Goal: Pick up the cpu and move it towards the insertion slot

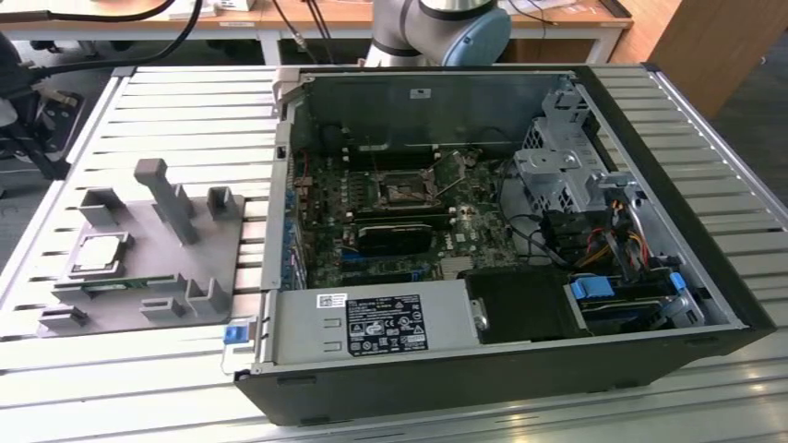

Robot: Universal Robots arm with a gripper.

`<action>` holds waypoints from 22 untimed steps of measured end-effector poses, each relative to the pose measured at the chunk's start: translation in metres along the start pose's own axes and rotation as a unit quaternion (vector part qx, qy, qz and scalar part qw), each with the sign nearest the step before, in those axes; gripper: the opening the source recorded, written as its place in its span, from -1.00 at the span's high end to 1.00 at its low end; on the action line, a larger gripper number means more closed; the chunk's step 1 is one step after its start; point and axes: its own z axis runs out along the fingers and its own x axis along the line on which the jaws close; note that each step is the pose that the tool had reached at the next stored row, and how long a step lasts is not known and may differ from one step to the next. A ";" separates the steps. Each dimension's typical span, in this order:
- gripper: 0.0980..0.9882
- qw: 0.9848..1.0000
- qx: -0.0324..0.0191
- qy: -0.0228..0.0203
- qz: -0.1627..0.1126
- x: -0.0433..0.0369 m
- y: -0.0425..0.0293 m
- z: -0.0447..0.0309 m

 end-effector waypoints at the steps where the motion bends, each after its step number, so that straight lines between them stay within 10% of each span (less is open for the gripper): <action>1: 0.98 1.000 0.000 0.000 0.000 0.0001 0.0000 0.0003; 22: 0.98 1.000 0.000 0.000 0.000 0.0036 -0.0010 0.0090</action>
